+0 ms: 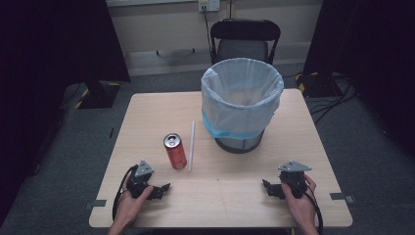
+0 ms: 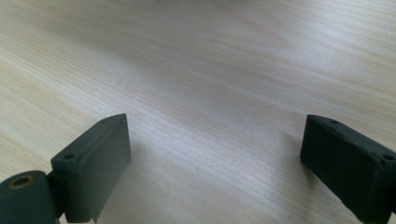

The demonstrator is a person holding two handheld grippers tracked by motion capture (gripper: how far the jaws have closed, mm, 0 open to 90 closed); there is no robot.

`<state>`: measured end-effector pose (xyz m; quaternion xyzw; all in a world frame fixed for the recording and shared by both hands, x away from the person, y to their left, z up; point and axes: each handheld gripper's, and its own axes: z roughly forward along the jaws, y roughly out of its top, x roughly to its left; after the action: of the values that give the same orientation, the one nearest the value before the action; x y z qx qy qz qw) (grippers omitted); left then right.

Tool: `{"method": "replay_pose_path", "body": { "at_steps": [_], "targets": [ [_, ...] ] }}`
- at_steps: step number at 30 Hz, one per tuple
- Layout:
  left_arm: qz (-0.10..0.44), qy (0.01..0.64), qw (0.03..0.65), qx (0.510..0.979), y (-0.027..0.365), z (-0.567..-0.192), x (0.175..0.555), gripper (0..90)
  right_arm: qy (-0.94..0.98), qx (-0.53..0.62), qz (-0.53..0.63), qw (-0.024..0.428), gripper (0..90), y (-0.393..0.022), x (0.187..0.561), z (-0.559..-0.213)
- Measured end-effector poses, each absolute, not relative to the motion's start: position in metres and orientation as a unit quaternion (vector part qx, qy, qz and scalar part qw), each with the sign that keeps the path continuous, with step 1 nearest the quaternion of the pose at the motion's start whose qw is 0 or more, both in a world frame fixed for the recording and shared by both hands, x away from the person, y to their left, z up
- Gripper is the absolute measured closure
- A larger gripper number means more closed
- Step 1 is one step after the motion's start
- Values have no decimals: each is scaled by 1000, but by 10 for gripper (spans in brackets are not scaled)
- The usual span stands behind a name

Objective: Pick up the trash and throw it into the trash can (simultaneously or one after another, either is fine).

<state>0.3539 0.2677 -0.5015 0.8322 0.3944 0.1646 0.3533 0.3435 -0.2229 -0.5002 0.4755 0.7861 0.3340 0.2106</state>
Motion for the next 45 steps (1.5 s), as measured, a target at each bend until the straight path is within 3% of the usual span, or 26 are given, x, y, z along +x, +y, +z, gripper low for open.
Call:
{"method": "replay_pose_path", "body": {
  "at_steps": [8, 13, 16, 34, 45],
  "targets": [
    [165, 397, 355, 830, 267, -501, 353, 38, 786, 475, 334, 211, 77, -223, 344, -500],
    [170, 400, 357, 827, 269, -500, 352, 90, 786, 475, 334, 211, 78, -223, 344, -500],
    [161, 402, 363, 825, 271, -497, 351, 181, 786, 475, 334, 211, 77, -223, 344, -500],
    [156, 383, 453, 789, 266, -465, 357, 160, 786, 476, 334, 211, 77, -223, 344, -500],
    [153, 371, 458, 793, 249, -463, 381, 160, 786, 476, 335, 211, 77, -223, 344, -500]
  ]
}}
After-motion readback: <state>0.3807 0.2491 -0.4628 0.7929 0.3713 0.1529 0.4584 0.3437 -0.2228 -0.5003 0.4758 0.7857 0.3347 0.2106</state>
